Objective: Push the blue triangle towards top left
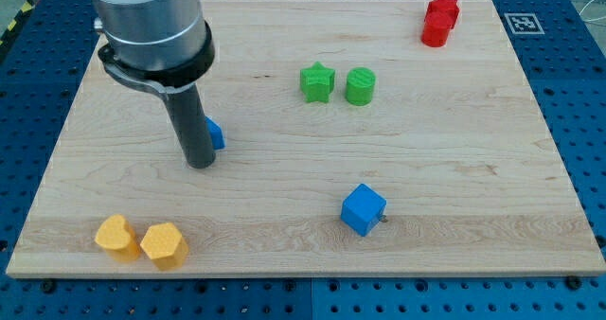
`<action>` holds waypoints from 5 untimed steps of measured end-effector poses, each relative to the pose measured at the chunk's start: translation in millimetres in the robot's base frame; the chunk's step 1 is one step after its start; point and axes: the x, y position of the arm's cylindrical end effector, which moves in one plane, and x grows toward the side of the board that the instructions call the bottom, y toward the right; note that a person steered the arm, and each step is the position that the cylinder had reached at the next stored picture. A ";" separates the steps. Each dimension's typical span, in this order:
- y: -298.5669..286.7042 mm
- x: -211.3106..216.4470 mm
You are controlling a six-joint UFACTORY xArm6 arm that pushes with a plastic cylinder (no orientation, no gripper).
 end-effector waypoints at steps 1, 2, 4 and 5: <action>-0.5 -16.3; 4.2 -31.7; 5.4 -81.2; 15.7 -102.7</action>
